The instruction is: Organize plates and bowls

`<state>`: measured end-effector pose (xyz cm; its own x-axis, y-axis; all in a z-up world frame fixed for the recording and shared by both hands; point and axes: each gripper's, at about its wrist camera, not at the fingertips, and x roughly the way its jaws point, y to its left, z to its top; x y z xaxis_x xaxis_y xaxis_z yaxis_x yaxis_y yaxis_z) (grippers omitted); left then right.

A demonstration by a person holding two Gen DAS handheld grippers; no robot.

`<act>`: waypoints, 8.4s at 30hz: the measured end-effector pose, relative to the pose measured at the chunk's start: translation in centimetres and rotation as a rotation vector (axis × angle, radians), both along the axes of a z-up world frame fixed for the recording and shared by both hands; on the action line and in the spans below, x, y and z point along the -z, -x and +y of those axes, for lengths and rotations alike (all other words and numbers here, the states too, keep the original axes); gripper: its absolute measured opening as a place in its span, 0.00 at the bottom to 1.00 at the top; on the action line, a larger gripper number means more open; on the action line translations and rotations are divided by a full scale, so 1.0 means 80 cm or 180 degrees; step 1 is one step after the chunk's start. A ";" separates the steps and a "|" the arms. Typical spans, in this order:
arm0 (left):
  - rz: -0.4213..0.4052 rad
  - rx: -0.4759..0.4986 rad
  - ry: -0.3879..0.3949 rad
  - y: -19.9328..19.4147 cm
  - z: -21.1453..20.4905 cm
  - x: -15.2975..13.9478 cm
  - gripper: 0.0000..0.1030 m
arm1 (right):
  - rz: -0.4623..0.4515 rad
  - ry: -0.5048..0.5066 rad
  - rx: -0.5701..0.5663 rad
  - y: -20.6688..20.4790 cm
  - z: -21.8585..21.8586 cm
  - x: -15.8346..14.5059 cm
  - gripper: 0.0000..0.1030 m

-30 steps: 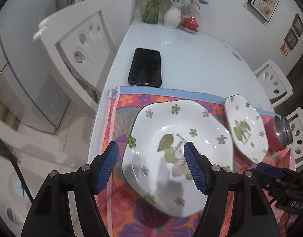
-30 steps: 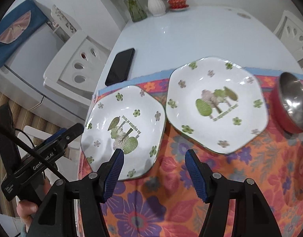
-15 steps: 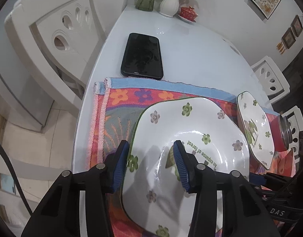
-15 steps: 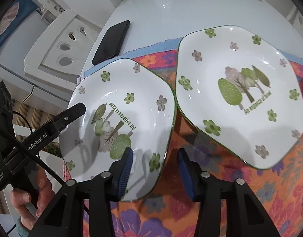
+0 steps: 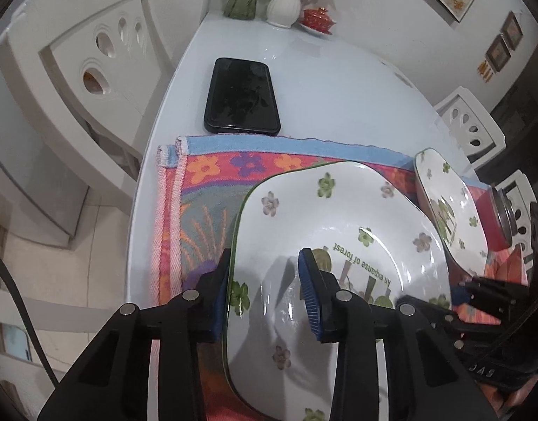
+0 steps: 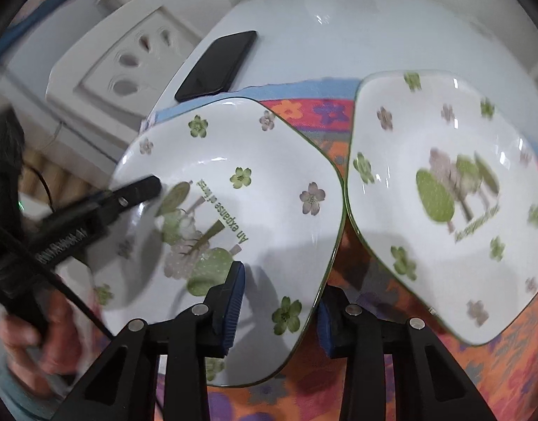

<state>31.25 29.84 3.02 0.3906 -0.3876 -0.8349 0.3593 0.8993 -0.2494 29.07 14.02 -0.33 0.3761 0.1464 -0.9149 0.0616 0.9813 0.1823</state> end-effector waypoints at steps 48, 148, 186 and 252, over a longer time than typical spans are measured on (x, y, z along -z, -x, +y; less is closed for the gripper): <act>0.0205 -0.0274 0.0061 0.413 -0.030 -0.037 0.32 | 0.0394 0.0042 -0.0438 0.397 -0.021 -0.048 0.35; 0.0344 0.0603 0.0261 -0.076 -0.234 0.021 0.46 | 0.0094 -0.0002 0.1410 0.039 -0.230 -0.002 0.49; 0.0349 0.0386 0.0012 0.025 -0.107 0.018 0.43 | 0.0093 -0.0382 0.0251 0.088 -0.142 0.004 0.39; 0.0688 -0.0454 0.0057 0.376 -0.013 -0.016 0.43 | 0.0570 -0.0198 -0.0258 0.380 -0.056 -0.031 0.39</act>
<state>1.17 28.82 4.31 0.2556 -0.3569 -0.8985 0.1656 0.9318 -0.3230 -1.33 9.54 2.17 0.1930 0.2278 -0.9544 0.0199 0.9716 0.2359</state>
